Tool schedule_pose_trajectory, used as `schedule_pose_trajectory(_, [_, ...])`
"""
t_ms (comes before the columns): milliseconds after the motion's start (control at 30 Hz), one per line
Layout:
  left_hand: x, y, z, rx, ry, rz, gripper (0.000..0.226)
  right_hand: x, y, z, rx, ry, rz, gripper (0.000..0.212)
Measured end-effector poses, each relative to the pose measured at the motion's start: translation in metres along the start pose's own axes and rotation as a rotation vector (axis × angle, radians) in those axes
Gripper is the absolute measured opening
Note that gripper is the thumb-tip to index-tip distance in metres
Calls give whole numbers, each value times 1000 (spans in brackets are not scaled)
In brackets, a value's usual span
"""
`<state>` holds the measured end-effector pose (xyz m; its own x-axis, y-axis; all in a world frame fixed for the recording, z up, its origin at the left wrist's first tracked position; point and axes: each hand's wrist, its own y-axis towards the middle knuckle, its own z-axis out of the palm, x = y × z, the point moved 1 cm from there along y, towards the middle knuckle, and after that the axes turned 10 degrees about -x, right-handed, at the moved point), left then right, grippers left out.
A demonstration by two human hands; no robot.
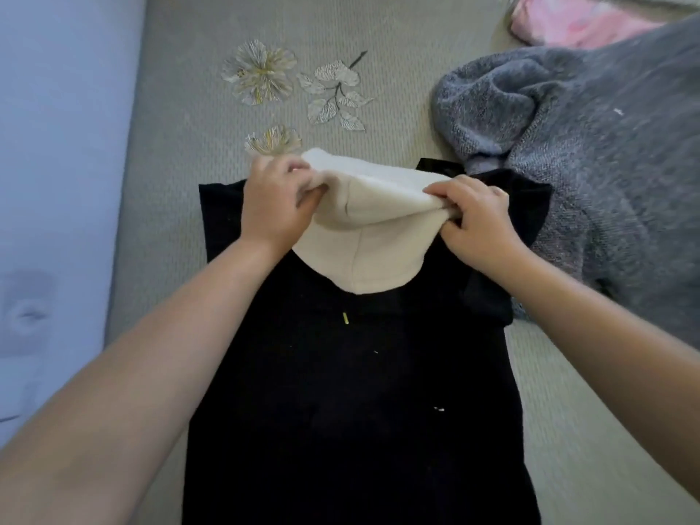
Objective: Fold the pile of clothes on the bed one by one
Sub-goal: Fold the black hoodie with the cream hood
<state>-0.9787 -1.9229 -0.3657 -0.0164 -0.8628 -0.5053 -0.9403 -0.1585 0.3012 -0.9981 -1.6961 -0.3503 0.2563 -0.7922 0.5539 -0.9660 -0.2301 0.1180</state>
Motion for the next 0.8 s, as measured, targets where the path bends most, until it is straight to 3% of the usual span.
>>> schedule_pose_trajectory(67, [-1, -9, -5, 22, 1, 48, 22, -2, -16, -1, 91, -53, -29, 47])
schedule_pose_trajectory(200, [-3, -16, -24, 51, -61, 97, 31, -3, -32, 11, 281, -115, -6, 57])
schedule_pose_trajectory(333, [-9, 3, -37, 32, -20, 135, 26, 14, -9, 19, 19, -265, -21, 24])
schedule_pose_trajectory(467, [-13, 62, -39, -10, 256, -59, 29, 33, 59, -4, -180, -277, 29, 24])
schedule_pose_trajectory(533, [-24, 93, -40, -55, 200, -142, 30, 42, 92, -21, -249, -248, 54, 24])
schedule_pose_trajectory(633, [-38, 104, -39, -141, 7, -122, 25, 48, 104, -35, -329, -139, 119, 29])
schedule_pose_trajectory(800, [-18, -10, -19, 0, -177, -118, 20, 21, 10, -1, -342, 70, 40, 24])
